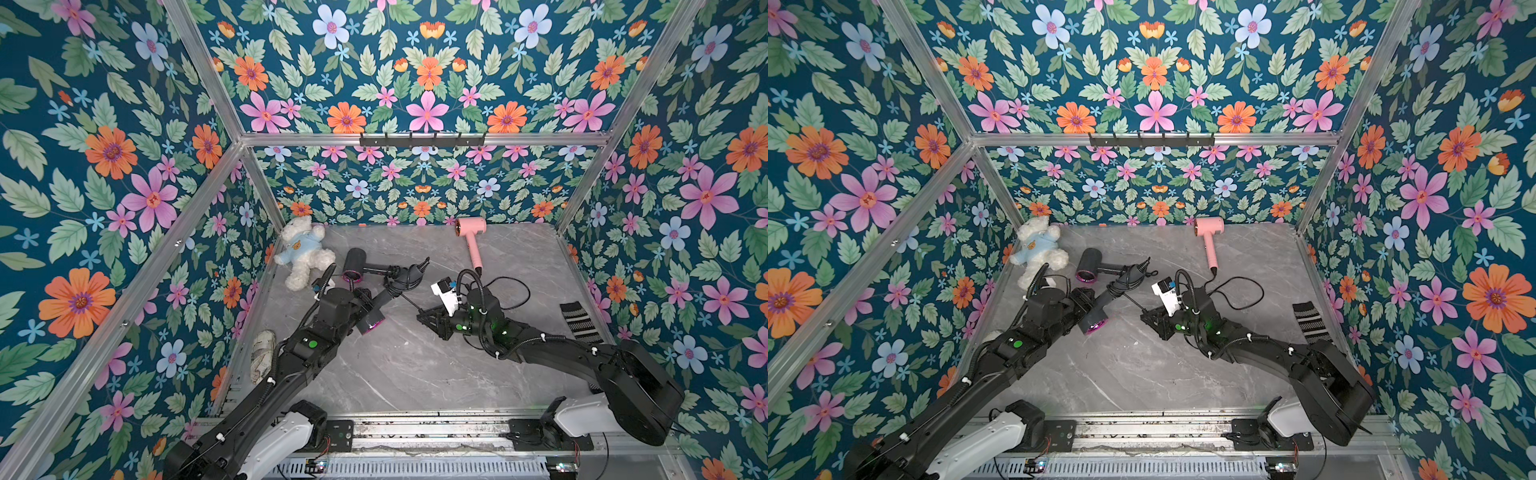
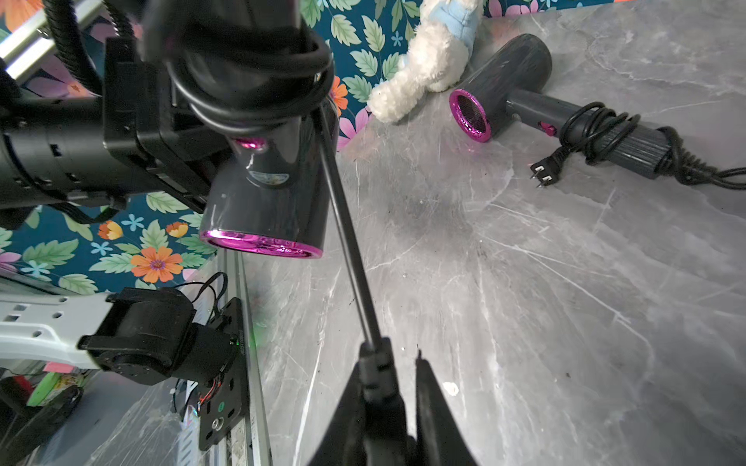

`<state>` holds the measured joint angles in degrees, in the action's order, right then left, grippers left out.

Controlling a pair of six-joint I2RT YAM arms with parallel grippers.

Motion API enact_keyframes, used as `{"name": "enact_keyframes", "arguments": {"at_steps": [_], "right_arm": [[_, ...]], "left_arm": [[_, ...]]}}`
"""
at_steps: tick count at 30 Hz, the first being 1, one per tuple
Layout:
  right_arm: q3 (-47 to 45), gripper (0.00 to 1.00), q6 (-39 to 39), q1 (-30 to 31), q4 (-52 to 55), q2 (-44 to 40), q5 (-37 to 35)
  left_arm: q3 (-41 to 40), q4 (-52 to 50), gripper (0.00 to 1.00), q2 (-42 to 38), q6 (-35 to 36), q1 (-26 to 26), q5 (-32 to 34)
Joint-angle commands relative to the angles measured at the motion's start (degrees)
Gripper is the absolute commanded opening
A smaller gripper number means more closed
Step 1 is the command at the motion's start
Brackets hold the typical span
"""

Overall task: Wrap the cord around the hair dryer
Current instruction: Wrap the power cord around the hair dryer.

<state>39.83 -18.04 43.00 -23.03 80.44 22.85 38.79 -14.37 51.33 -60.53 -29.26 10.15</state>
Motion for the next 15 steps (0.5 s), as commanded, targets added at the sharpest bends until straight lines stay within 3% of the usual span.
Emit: {"name": "enact_keyframes", "arguments": {"at_steps": [1,5,9,15], "right_arm": [[4.3,0.0,4.8,3.9,22.2,0.7,-9.4],[11.7,0.0,5.4,7.4,34.2,1.7,-13.9],[16.5,0.0,3.4,8.1,37.7,3.2,-10.4],[26.0,0.0,-0.2,8.2,42.4,8.1,-4.6]], "left_arm": [[2.2,2.2,0.0,-1.2,-4.7,0.5,17.5],[5.3,-6.1,0.0,1.2,1.6,-0.5,27.2],[5.3,-8.0,0.0,4.5,5.3,-2.3,33.1],[8.6,-6.9,0.0,14.6,15.4,-5.8,33.9]]}}
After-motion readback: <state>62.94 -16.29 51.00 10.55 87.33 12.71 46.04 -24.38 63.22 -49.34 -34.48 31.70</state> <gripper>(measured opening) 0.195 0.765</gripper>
